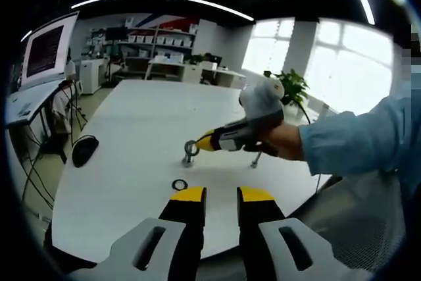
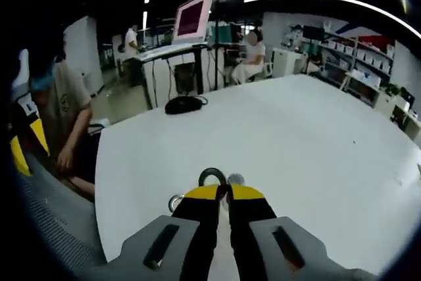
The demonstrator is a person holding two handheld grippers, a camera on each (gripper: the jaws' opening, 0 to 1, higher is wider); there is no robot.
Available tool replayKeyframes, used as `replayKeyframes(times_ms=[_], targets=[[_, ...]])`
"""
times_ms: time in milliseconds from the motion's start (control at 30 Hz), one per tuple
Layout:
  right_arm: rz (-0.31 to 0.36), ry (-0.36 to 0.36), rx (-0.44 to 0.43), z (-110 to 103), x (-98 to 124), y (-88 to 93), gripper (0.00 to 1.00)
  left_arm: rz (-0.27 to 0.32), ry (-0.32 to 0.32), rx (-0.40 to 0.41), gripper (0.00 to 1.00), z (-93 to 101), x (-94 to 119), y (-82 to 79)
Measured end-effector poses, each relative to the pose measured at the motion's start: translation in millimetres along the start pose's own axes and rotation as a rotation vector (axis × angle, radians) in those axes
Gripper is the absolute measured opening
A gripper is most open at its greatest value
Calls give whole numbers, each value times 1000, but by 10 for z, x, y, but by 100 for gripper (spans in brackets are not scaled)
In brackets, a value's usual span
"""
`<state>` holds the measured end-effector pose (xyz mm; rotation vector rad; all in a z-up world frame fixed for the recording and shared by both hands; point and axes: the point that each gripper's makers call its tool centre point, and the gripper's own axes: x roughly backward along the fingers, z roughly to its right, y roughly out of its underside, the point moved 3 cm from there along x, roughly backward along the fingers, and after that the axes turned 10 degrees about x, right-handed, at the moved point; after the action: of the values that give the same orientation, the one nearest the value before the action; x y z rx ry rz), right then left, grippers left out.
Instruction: Place the washer onto the threaded stud by aligning its center hole with the stud, sliding it down to the base, and recovering from edge contact or off-axis alignment until the washer reaches the visible bottom stop.
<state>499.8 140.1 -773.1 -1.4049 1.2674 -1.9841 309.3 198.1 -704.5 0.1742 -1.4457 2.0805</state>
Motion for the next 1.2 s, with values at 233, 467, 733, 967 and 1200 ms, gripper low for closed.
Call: replayKeyframes(times_ms=[233, 467, 733, 967, 1200], targets=[[44, 10, -228, 90, 8, 23, 6, 0, 1, -2, 16, 1, -1, 0], [77, 26, -469, 168, 3, 50, 6, -3, 3, -1, 16, 5, -2, 3], [62, 36, -681, 177, -4, 157, 6, -3, 4, -2, 16, 5, 1, 1], [33, 21, -803, 133, -35, 193, 6, -3, 4, -2, 16, 4, -2, 2], [23, 24, -853, 140, -85, 197, 6, -4, 6, -2, 16, 8, -2, 1]])
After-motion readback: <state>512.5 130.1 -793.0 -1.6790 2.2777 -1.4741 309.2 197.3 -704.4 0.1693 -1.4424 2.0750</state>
